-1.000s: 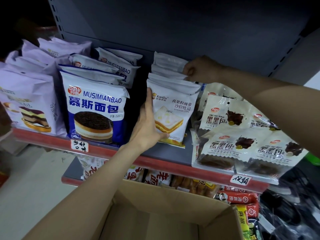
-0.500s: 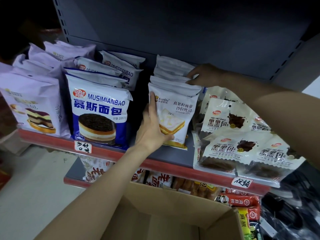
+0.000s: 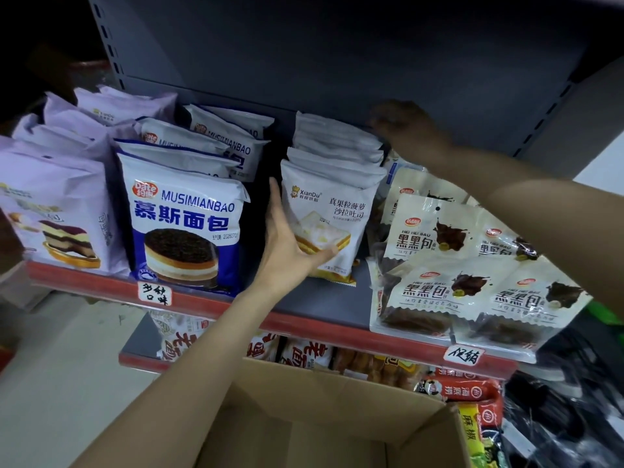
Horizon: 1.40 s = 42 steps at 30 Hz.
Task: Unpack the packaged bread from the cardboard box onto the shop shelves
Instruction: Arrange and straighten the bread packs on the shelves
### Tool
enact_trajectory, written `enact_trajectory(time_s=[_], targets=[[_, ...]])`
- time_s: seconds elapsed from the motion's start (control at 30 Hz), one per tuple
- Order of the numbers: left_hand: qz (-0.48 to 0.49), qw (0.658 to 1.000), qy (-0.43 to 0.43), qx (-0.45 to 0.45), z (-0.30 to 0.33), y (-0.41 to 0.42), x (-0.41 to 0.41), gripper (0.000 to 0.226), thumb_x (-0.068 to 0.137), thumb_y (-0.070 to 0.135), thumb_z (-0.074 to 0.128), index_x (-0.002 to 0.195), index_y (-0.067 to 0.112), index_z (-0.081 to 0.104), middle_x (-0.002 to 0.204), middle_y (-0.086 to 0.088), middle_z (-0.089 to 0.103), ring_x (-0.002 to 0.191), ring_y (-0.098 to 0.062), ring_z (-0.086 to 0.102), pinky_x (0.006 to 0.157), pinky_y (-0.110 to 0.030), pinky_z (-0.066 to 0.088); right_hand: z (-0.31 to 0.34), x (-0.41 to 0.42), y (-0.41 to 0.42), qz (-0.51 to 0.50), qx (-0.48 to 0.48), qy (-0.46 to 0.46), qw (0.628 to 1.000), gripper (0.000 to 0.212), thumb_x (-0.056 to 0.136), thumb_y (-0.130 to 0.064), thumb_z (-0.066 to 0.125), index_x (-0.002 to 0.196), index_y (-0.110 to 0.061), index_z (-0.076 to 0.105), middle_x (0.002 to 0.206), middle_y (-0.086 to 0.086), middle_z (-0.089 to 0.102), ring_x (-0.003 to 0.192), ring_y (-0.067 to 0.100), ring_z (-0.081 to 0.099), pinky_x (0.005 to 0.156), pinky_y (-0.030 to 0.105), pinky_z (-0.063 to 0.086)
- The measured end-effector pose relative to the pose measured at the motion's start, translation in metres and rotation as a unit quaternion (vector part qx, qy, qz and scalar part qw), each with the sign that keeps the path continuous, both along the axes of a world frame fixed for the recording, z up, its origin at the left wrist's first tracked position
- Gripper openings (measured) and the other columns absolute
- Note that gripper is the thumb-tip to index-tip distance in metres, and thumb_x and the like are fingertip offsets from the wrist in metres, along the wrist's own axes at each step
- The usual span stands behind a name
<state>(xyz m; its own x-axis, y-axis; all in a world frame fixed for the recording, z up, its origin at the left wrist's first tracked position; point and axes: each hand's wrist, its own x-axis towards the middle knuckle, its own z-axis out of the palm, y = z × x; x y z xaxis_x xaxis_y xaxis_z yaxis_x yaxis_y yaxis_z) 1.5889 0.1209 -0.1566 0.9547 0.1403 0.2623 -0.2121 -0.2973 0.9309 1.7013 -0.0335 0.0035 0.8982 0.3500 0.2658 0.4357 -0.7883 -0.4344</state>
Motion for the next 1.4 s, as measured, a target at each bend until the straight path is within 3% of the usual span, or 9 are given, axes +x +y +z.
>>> enact_trajectory(time_s=[0.17,0.3,0.43,0.57,0.83,1.03,1.17,1.3,1.4], targets=[[0.005,0.992,0.020,-0.126,0.013,0.006,-0.008,0.087,0.094,0.018,0.056,0.149,0.034,-0.010,0.155,0.013,0.008,0.135,0.005,0.010,0.116,-0.028,0.012,0.000,-0.090,0.002,-0.025,0.205,0.042,0.977,0.048,0.086,-0.017,0.055,0.133,-0.022,0.044,0.133,0.007,0.048,0.117,0.023,0.050,0.093,0.030,0.041],[0.012,0.985,0.046,-0.164,0.016,0.006,-0.010,0.070,0.098,0.034,0.044,0.149,0.034,-0.003,0.158,0.010,0.007,0.142,-0.005,0.012,0.119,-0.035,0.013,-0.056,-0.160,0.031,-0.087,0.348,0.052,0.932,0.053,0.090,-0.010,0.052,0.137,-0.029,0.035,0.142,-0.001,0.036,0.127,0.014,0.040,0.101,0.028,0.037],[-0.005,0.982,0.065,-0.176,0.010,0.008,-0.007,0.062,0.099,0.044,0.034,0.150,0.035,0.000,0.159,0.005,0.010,0.145,-0.013,0.015,0.119,-0.042,0.015,-0.121,-0.162,0.072,-0.166,0.320,0.055,0.931,0.068,0.094,-0.025,0.051,0.149,-0.027,0.010,0.156,0.009,0.006,0.143,0.023,0.009,0.114,0.038,0.020],[-0.026,0.985,0.051,-0.160,0.006,0.005,0.003,0.054,0.104,0.033,0.025,0.151,0.028,-0.001,0.159,0.000,0.013,0.144,-0.016,0.019,0.119,-0.041,0.017,-0.150,-0.131,0.088,-0.243,0.311,0.056,0.917,0.085,0.091,-0.042,0.053,0.150,-0.023,-0.005,0.157,0.014,-0.001,0.143,0.033,0.007,0.113,0.055,0.014],[-0.026,0.984,0.045,-0.168,0.003,0.001,0.012,0.053,0.104,0.029,0.029,0.151,0.023,0.005,0.155,0.002,0.023,0.141,-0.013,0.025,0.118,-0.037,0.020,-0.159,-0.114,0.070,-0.178,0.426,0.031,0.886,0.086,0.083,-0.032,0.064,0.149,-0.026,0.008,0.154,-0.005,0.019,0.137,0.004,0.020,0.116,0.040,0.023],[-0.019,0.987,0.060,-0.147,0.001,0.000,0.016,0.059,0.098,0.039,0.030,0.151,0.027,0.006,0.151,0.003,0.031,0.137,-0.015,0.033,0.112,-0.032,0.025,-0.159,-0.111,0.068,-0.176,0.421,0.035,0.889,0.081,0.087,-0.021,0.061,0.148,-0.026,0.009,0.154,-0.007,0.018,0.127,-0.007,0.021,0.107,0.022,0.024],[-0.015,0.990,0.073,-0.121,0.008,0.001,0.010,0.057,0.102,0.033,0.030,0.151,0.025,0.003,0.152,0.000,0.031,0.137,-0.017,0.033,0.111,-0.029,0.026,-0.155,-0.117,0.067,-0.177,0.405,0.046,0.896,0.081,0.088,-0.013,0.058,0.149,-0.025,0.007,0.155,-0.003,0.014,0.135,0.000,0.017,0.111,0.024,0.019],[0.021,0.991,0.116,-0.060,0.024,-0.001,-0.005,0.078,0.090,0.048,0.032,0.151,0.017,-0.004,0.157,-0.007,0.019,0.143,-0.024,0.023,0.116,-0.040,0.020,-0.151,-0.143,0.069,-0.181,0.319,0.082,0.927,0.077,0.092,-0.002,0.045,0.150,-0.023,-0.002,0.156,0.016,-0.002,0.145,0.028,0.001,0.117,0.042,0.013],[-0.014,0.990,0.118,-0.073,0.042,0.002,-0.038,0.064,0.098,0.038,0.039,0.151,0.015,0.011,0.150,0.004,0.030,0.137,-0.012,0.029,0.111,-0.027,0.023,-0.142,-0.175,0.066,-0.155,0.267,0.070,0.948,0.072,0.092,0.005,0.041,0.150,-0.018,0.005,0.156,0.015,-0.002,0.145,0.027,-0.003,0.115,0.035,0.011]])
